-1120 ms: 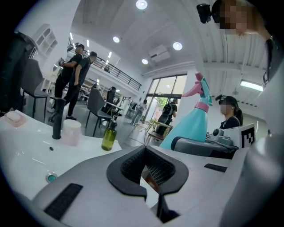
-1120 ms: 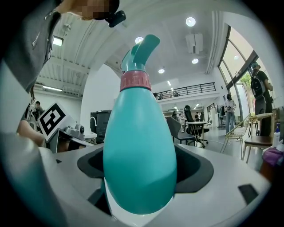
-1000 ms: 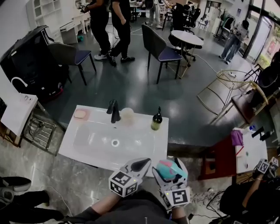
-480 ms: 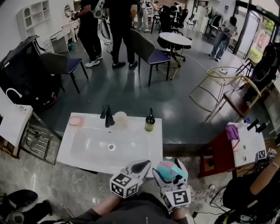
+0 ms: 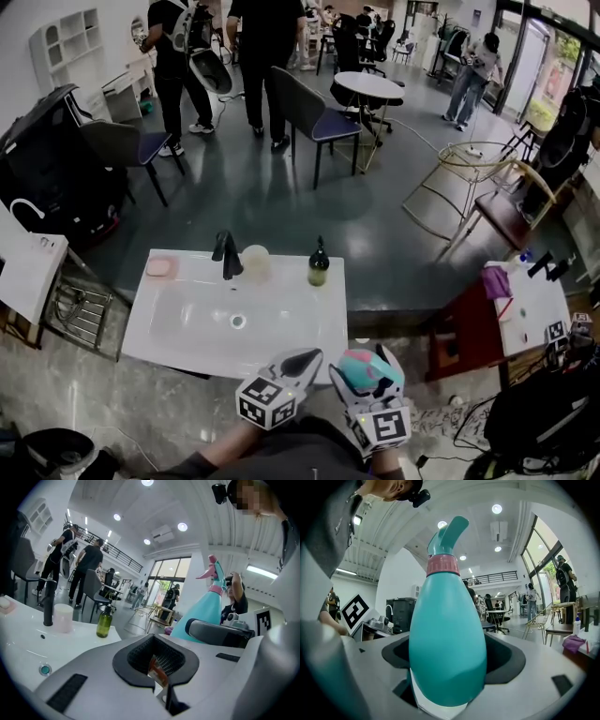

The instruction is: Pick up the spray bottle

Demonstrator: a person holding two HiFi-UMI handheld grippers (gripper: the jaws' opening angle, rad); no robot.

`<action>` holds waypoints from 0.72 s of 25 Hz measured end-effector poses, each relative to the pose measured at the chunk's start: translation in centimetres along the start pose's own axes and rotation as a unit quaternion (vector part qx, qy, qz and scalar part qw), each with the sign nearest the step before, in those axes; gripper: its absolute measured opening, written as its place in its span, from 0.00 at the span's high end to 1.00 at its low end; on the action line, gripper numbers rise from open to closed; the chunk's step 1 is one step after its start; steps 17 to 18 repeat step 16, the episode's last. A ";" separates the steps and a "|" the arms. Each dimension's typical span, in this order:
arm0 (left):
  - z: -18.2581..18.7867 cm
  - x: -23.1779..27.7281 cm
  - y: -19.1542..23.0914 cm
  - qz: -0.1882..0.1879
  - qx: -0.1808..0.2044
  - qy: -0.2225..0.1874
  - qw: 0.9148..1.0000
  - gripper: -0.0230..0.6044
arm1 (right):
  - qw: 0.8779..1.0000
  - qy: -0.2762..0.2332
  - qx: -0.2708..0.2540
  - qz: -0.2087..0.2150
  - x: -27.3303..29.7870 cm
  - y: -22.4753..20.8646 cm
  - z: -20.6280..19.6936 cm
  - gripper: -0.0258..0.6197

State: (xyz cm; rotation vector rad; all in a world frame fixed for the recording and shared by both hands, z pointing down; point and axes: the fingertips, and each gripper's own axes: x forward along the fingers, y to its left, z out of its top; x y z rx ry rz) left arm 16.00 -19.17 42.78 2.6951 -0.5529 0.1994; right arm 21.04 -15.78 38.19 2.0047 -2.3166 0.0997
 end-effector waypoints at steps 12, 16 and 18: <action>0.1 -0.3 0.8 0.004 -0.003 0.001 1.000 0.95 | 1.000 -0.004 -0.005 0.003 0.8 0.4 0.4 0.37; 0.0 -0.5 0.9 0.005 -0.004 0.002 1.000 0.95 | 1.000 0.026 -0.011 0.001 0.9 0.7 0.9 0.37; 0.0 -0.5 0.9 0.005 -0.004 0.002 1.000 0.95 | 1.000 0.026 -0.011 0.001 0.9 0.7 0.9 0.37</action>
